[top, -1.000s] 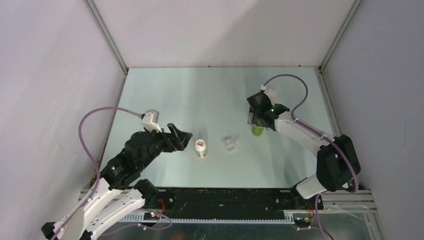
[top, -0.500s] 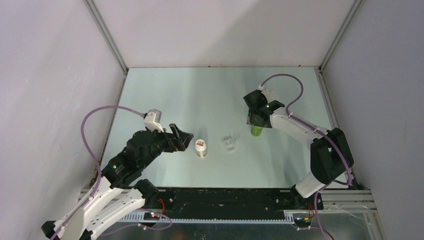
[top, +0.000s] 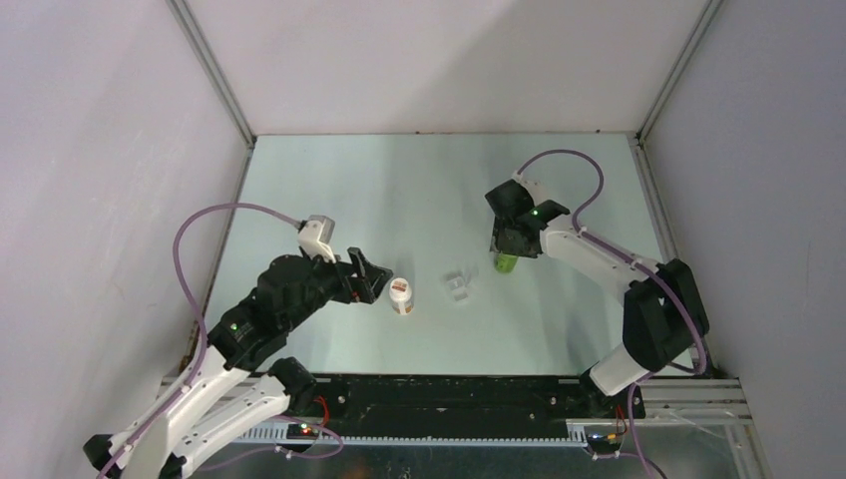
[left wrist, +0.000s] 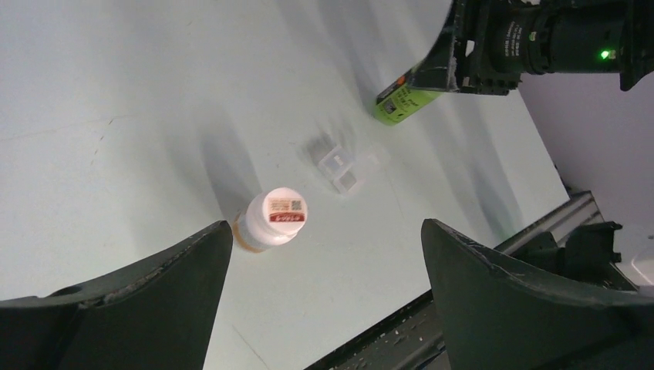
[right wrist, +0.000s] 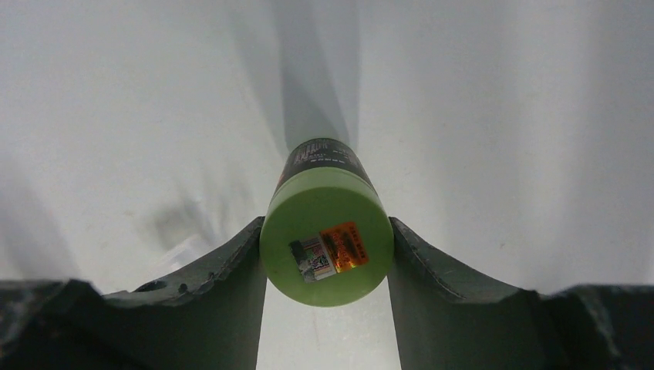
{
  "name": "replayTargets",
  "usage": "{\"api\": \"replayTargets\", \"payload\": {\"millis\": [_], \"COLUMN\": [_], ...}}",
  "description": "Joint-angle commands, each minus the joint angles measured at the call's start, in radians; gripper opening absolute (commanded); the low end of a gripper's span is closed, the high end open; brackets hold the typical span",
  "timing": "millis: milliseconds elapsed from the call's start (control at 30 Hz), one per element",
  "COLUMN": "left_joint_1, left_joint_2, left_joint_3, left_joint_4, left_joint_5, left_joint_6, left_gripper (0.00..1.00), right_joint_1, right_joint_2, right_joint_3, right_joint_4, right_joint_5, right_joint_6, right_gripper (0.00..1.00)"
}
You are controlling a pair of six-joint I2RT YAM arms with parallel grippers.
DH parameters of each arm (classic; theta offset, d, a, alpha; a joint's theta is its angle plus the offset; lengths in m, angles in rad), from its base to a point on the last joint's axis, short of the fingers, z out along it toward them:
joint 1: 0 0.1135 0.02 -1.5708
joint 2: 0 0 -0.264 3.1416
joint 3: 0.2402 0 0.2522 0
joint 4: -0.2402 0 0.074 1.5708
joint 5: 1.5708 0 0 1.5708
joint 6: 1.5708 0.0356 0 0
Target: Sort the pills into containers
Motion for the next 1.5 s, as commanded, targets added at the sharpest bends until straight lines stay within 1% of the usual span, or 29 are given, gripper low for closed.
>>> {"api": "replayTargets", "payload": {"millis": [0,100,167,200,233,267,300,333,367,400,433,533,667,733,833,933,1033,1100,1167,1233,1300,1333,1367,1400,1433,1467], "left_joint_1": [0.004,0.003,0.003,0.002,0.002,0.001,0.001,0.001,0.000,0.000,-0.003,-0.008,-0.007,-0.008,-0.008,-0.008,-0.008,-0.010,-0.017,-0.022,-0.022,-0.023,-0.023,-0.023,-0.024,-0.024], "left_joint_2": [0.041,0.090,0.158,0.177,0.205,0.215,0.235,0.243,0.262,0.271,0.291,0.340,0.395,0.422,0.489,0.554,0.597,0.620,0.634,0.643,0.649,0.650,0.650,0.647,0.646,0.640], "left_joint_3": [0.039,0.057,0.076,0.085,0.097,0.097,0.093,0.091,0.088,0.089,0.093,0.119,0.155,0.181,0.253,0.295,0.300,0.303,0.307,0.310,0.311,0.312,0.312,0.312,0.310,0.301], "left_joint_4": [0.150,0.235,0.295,0.321,0.337,0.382,0.407,0.453,0.485,0.497,0.508,0.503,0.505,0.491,0.419,0.374,0.360,0.360,0.362,0.373,0.403,0.418,0.425,0.438,0.447,0.471], "left_joint_5": [0.109,0.231,0.275,0.278,0.267,0.263,0.286,0.346,0.380,0.448,0.474,0.574,0.658,0.691,0.734,0.806,0.889,0.939,0.953,0.958,0.982,0.988,0.999,1.003,1.003,0.980], "left_joint_6": [0.114,0.218,0.283,0.329,0.346,0.370,0.382,0.410,0.422,0.449,0.462,0.507,0.534,0.544,0.553,0.554,0.554,0.550,0.548,0.540,0.524,0.520,0.514,0.510,0.508,0.497], "left_gripper": [0.98,0.98,0.97,0.97,0.97,0.97,0.97,0.97,0.98,0.98,0.98,0.98,0.97,0.97,0.97,0.92,0.86,0.84,0.82,0.76,0.64,0.49,0.43,0.29,0.21,0.07], "right_joint_1": [0.005,-0.003,-0.006,-0.006,-0.007,-0.008,-0.008,-0.008,-0.006,-0.002,-0.001,-0.001,0.001,0.005,0.006,0.002,-0.008,-0.014,-0.018,-0.019,-0.020,-0.019,-0.019,-0.019,-0.018,-0.017], "right_joint_2": [-0.132,-0.193,-0.225,-0.249,-0.262,-0.289,-0.303,-0.327,-0.339,-0.364,-0.376,-0.420,-0.453,-0.465,-0.489,-0.497,-0.499,-0.495,-0.488,-0.477,-0.468,-0.465,-0.464,-0.462,-0.460,-0.463], "right_joint_3": [0.055,0.081,0.114,0.121,0.130,0.133,0.136,0.137,0.136,0.137,0.136,0.137,0.137,0.136,0.131,0.131,0.130,0.131,0.130,0.131,0.131,0.131,0.130,0.130,0.127,0.122], "right_joint_4": [0.058,0.082,0.079,0.072,0.071,0.074,0.077,0.081,0.083,0.082,0.080,0.076,0.095,0.096,0.094,0.084,0.076,0.079,0.085,0.090,0.098,0.101,0.109,0.113,0.120,0.143], "right_joint_5": [-0.122,-0.270,-0.353,-0.393,-0.459,-0.494,-0.565,-0.632,-0.662,-0.707,-0.724,-0.807,-0.920,-0.955,-0.978,-1.024,-1.096,-1.131,-1.152,-1.164,-1.180,-1.186,-1.200,-1.204,-1.203,-1.192], "right_joint_6": [-0.054,-0.111,-0.149,-0.160,-0.177,-0.183,-0.193,-0.201,-0.205,-0.215,-0.219,-0.228,-0.236,-0.250,-0.275,-0.331,-0.397,-0.415,-0.423,-0.424,-0.418,-0.416,-0.412,-0.409,-0.400,-0.386], "right_gripper": [0.47,0.47,0.48,0.48,0.48,0.49,0.49,0.49,0.49,0.49,0.50,0.51,0.50,0.49,0.49,0.49,0.51,0.52,0.52,0.52,0.50,0.50,0.49,0.49,0.53,0.58]}}
